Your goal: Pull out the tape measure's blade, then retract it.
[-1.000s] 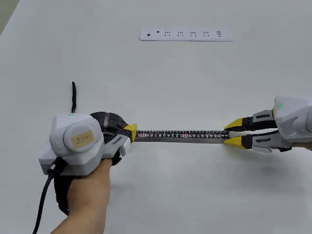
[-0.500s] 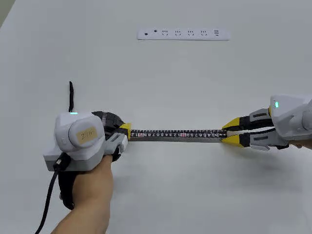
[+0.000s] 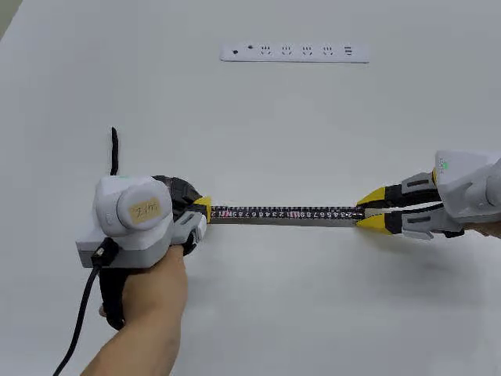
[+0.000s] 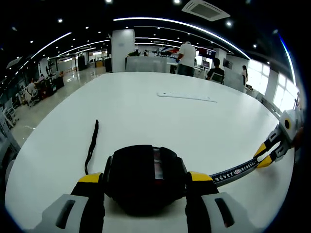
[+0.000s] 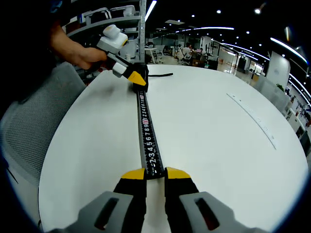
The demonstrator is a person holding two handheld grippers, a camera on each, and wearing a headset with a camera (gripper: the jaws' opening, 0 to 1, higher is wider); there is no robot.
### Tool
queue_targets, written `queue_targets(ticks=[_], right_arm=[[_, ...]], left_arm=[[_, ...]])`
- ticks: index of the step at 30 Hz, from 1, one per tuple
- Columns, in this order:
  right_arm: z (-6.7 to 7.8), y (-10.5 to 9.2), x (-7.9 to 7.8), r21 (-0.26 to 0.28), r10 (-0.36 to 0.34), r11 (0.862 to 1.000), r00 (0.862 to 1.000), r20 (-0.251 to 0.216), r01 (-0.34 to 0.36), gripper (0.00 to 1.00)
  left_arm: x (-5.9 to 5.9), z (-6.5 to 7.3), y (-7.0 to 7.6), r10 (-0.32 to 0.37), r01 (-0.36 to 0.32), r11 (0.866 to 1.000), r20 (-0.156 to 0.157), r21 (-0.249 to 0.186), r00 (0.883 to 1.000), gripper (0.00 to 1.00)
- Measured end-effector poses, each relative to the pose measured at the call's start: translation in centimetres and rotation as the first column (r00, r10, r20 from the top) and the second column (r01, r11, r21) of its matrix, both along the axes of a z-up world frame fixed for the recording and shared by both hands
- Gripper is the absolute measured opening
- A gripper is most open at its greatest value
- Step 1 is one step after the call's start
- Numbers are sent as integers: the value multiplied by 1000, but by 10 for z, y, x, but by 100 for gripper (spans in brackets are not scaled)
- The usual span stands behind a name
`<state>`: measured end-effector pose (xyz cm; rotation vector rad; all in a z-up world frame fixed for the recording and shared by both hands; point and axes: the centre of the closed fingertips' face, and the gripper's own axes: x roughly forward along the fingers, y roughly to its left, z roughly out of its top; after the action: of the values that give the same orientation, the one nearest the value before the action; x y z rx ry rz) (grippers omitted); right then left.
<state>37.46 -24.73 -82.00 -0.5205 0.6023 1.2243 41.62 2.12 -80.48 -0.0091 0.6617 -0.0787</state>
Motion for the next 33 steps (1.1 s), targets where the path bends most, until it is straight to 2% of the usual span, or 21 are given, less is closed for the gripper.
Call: queue_targets(ticks=[10, 18, 29, 33], right_arm=[[1, -1, -1, -3, 5, 1000, 1000, -1, -5, 12], [1, -1, -1, -21, 22, 1000, 1000, 3, -22, 12], [1, -1, -1, -34, 28, 999, 1000, 4, -28, 12], [1, 0, -1, -43, 36, 998, 999, 6, -36, 12]], left_arm=[[-2, 0, 0, -15, 16, 1000, -10, 23, 1000, 62], [-2, 0, 1, -15, 16, 1000, -23, 11, 1000, 61], [-2, 0, 1, -13, 13, 1000, -20, 0, 1000, 62], [-4, 1, 1, -12, 11, 1000, -29, -18, 1000, 62]])
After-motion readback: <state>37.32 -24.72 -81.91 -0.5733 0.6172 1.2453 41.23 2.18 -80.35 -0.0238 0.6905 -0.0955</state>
